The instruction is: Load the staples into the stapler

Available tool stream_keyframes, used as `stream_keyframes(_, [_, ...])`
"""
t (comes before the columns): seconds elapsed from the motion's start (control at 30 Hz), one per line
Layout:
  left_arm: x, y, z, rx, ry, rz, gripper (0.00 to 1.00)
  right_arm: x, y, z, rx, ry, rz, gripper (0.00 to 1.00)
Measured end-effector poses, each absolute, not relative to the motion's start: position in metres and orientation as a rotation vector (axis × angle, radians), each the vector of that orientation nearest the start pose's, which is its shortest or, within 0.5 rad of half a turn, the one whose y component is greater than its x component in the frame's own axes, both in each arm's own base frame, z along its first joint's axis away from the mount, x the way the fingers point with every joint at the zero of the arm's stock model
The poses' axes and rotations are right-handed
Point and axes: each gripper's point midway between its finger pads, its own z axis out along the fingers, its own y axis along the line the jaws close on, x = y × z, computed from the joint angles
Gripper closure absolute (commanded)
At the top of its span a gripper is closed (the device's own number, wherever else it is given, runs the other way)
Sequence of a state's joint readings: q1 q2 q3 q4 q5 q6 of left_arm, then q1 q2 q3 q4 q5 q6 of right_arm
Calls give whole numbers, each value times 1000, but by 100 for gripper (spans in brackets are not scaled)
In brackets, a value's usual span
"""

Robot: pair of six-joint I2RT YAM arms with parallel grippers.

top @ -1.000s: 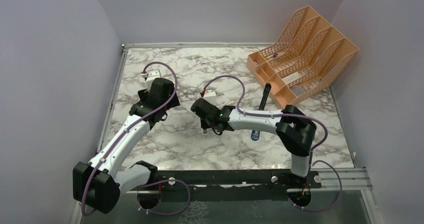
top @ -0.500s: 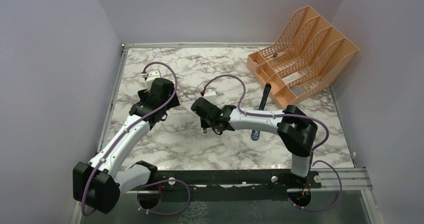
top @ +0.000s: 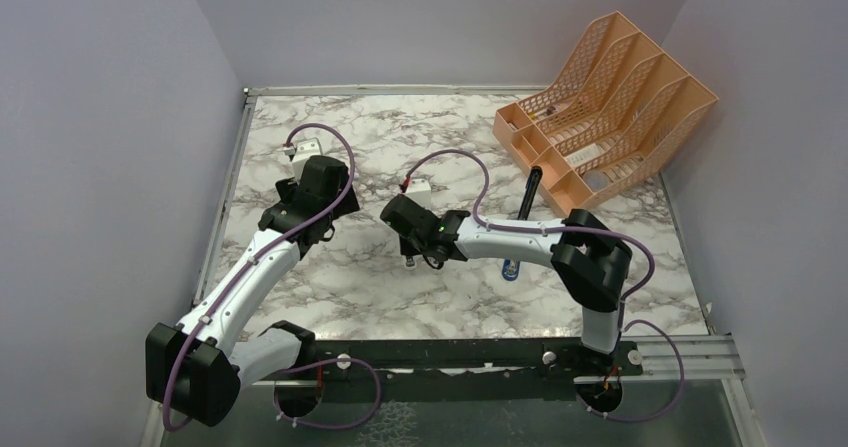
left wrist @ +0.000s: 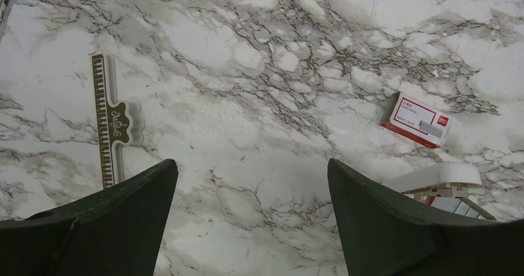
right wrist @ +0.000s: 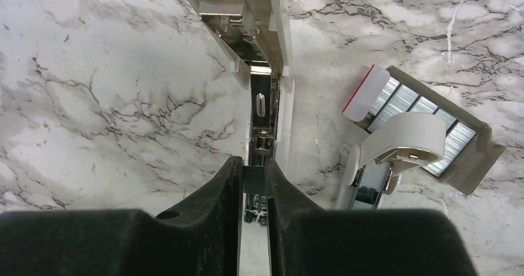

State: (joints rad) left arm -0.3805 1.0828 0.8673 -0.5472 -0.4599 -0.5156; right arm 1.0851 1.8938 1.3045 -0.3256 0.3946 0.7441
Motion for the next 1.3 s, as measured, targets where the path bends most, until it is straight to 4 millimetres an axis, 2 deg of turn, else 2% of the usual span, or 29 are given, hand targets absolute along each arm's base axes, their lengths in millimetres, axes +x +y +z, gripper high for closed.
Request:
stream_keyframes(0.3, [298, -55, 161, -373, 2208, 57, 9, 254, 393, 55, -254, 2421, 339, 79])
stream_keyframes(1.3, [298, -55, 161, -373, 2208, 57, 9, 251, 393, 54, -247, 2437, 344, 76])
